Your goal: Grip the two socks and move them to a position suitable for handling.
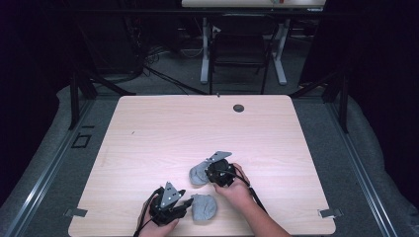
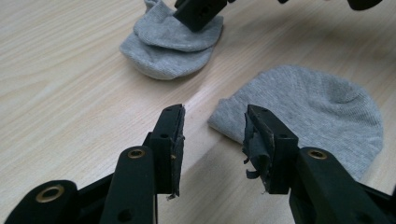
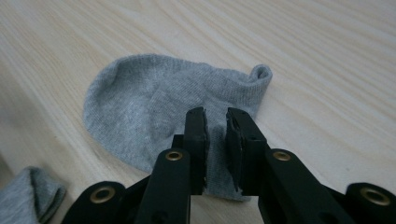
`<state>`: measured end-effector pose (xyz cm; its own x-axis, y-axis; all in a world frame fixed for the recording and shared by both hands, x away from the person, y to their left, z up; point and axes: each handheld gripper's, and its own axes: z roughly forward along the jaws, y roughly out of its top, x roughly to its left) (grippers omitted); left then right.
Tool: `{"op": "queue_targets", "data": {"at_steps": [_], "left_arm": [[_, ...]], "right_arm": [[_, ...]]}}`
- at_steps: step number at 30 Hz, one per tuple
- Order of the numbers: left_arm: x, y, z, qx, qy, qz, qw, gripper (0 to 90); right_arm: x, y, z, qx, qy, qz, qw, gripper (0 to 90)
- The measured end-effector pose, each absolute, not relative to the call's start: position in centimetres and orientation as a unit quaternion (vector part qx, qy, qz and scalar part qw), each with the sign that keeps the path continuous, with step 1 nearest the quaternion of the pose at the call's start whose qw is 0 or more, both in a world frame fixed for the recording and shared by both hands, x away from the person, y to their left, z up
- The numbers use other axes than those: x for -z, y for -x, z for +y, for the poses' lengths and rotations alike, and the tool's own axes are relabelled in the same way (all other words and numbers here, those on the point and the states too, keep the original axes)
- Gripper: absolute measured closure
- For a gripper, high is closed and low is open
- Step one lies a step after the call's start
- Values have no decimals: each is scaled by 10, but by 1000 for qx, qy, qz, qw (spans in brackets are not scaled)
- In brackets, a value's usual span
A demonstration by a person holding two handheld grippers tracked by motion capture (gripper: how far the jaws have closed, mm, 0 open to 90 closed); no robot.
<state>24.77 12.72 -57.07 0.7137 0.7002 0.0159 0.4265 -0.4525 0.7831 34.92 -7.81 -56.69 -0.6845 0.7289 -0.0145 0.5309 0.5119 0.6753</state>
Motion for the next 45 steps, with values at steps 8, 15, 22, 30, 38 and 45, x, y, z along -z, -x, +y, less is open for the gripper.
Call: {"op": "queue_targets", "data": {"at_steps": [8,15,22,30,38,45], "left_arm": [[571,-248,127,-174,-835,338,398,575],[571,-248,127,-173,-835,339,398,575],[571,-246,125,-171,-837,335,398,580],[572,-242,117,-161,-844,326,395,635],[574,-239,105,-158,-854,314,384,671],[581,-246,105,-167,-854,320,376,693]], "right_arm": [[572,-344,-78,-336,-401,840,144,778],[570,-328,-74,-318,-436,826,162,770],[566,-321,-79,-331,-441,816,174,700],[556,-295,-102,-366,-406,826,138,735],[547,-270,-121,-374,-385,836,118,758],[542,-258,-133,-389,-386,830,109,767]]}}
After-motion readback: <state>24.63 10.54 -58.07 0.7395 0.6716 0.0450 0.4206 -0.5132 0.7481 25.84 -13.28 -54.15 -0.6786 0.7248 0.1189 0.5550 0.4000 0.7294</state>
